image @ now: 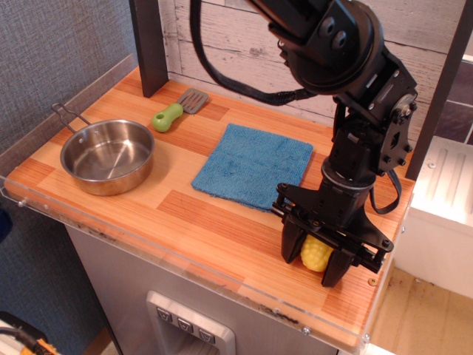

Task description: Put the corn on top of the napkin.

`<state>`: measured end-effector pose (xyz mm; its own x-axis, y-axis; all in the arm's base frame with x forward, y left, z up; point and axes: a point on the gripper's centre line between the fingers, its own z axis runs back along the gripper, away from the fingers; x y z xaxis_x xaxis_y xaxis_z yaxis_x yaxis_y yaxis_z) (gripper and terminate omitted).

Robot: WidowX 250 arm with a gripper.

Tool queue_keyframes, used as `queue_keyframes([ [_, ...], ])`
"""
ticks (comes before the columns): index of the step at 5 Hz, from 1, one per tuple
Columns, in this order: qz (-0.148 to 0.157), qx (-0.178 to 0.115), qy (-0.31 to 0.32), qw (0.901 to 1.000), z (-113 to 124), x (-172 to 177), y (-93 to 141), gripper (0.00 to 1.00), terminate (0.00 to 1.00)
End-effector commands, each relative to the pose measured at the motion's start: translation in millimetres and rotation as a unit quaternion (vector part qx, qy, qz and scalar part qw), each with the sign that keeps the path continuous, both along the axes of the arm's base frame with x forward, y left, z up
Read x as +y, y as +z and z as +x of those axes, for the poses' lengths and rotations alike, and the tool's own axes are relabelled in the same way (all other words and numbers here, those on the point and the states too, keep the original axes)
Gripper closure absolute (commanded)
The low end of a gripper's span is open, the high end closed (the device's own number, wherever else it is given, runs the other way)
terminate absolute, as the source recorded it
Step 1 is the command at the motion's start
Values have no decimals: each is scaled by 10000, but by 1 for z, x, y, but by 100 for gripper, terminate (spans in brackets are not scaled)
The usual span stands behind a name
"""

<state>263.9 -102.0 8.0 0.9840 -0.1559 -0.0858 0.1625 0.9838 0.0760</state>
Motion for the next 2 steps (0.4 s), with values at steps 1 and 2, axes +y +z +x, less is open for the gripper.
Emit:
queue_keyframes([
  [1,-439,-890,-119,9950,6,12,73,100,0],
  [2,-334,-998,174,9943,8,54,87,100,0],
])
